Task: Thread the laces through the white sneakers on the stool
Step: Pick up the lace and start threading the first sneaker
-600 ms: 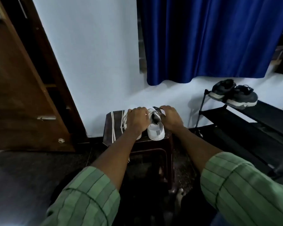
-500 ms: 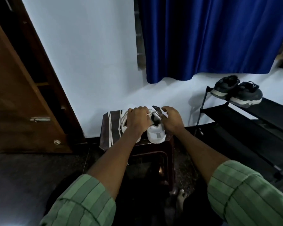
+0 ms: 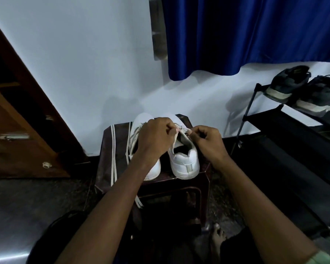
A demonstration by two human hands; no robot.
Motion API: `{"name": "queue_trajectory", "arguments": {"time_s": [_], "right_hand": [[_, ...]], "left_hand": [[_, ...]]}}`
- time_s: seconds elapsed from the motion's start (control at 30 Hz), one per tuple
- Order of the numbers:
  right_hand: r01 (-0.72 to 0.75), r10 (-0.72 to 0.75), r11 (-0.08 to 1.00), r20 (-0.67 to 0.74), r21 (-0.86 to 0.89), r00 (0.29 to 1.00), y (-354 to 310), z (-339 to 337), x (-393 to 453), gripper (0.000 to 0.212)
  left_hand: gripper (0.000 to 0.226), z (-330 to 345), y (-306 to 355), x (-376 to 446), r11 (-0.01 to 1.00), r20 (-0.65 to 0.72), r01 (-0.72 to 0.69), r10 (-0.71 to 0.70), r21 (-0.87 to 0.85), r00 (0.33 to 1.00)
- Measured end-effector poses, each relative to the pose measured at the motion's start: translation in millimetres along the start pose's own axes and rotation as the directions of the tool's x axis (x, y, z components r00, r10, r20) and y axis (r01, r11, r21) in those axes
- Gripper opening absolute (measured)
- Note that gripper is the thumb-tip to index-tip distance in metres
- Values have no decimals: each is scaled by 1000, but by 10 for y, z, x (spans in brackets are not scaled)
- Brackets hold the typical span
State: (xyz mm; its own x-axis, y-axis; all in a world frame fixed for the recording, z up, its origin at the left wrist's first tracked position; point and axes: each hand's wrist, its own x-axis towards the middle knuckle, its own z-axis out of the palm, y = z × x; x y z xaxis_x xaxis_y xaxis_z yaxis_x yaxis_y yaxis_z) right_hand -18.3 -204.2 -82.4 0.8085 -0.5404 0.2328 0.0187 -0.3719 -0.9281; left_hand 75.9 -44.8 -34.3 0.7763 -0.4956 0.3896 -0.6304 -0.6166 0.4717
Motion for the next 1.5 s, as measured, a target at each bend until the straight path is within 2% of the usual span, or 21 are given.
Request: {"name": "queue_trajectory", "arguments": {"time_s": [0.13,0.37,0.43,0.5,0.57,0.67,0.73,0.8,0.87,0.93,0.97,1.0,1.03,1.07,1.13,1.2,1.27,1.33,1.4,1.43,1.5], "right_hand": [[-184,205,911,-17,369,979,-77,-193,79,8],[-177,263,783,-60,596,963,21,-285,133,19],[-108,205,833,-123,543,971,-23,-234,134,20],[-6,89,943,-237,331,967,-51,-185,136,18],[83,-42,990,-329,112,943,-75,-160,121,17],[193,-169,981,-396,20,902,-140,-154,99,13],[242,-189,967,-423,75,886,-205,-122,87,10],[211,-57,903,-385,374,921,-302,-97,74,7],[99,64,780,-237,618,969,-390,-104,52,2],[-24,122,636,-69,772,990,-405,-105,38,8],[-80,153,591,-15,803,988,-386,-107,51,10],[-116,185,601,4,791,983,-357,-112,68,13],[-122,194,673,-15,729,981,-314,-124,85,15],[-92,162,794,-63,601,985,-249,-150,105,17],[68,-53,988,-110,137,992,-123,-230,125,21],[186,-198,935,-10,-302,980,-65,-287,132,29],[189,-175,857,74,-479,982,-83,-286,96,39],[189,-161,882,101,-431,982,-128,-260,63,42],[150,-143,981,67,-125,987,-179,-222,58,35],[116,-117,991,23,62,993,-210,-208,65,35],[27,-4,919,-58,393,998,-289,-182,81,36]], "left_hand": [[21,36,-57,65,992,-11,30,-32,-121,999],[37,20,25,168,960,-61,51,-70,-275,996],[40,22,14,173,976,-106,41,-65,-213,992],[41,18,-15,145,999,-175,37,-41,-30,984],[37,-2,-6,124,998,-220,50,-39,45,975],[30,6,73,98,983,-201,17,-54,-183,978],[28,50,115,110,903,-165,14,-93,-429,982],[28,100,166,120,759,-80,67,-155,-648,985],[32,120,241,99,601,34,160,-215,-783,976],[36,98,281,100,506,104,214,-236,-836,966],[36,80,265,105,510,96,202,-226,-836,969],[35,62,220,117,560,45,153,-202,-814,978],[34,34,155,132,656,-46,71,-160,-752,986],[33,-2,85,154,770,-146,-16,-100,-638,984],[31,-100,-42,182,941,-257,-112,27,-320,966],[31,-174,-128,183,992,-224,-119,107,-40,969],[40,-173,-203,181,983,-115,-139,153,119,982],[50,-117,-214,151,968,-25,-140,148,207,989],[56,-63,-164,114,977,-65,-103,117,186,991],[60,-61,-122,104,990,-127,-73,88,120,988],[65,-35,-61,118,985,-214,-36,-1,-168,977]]}}
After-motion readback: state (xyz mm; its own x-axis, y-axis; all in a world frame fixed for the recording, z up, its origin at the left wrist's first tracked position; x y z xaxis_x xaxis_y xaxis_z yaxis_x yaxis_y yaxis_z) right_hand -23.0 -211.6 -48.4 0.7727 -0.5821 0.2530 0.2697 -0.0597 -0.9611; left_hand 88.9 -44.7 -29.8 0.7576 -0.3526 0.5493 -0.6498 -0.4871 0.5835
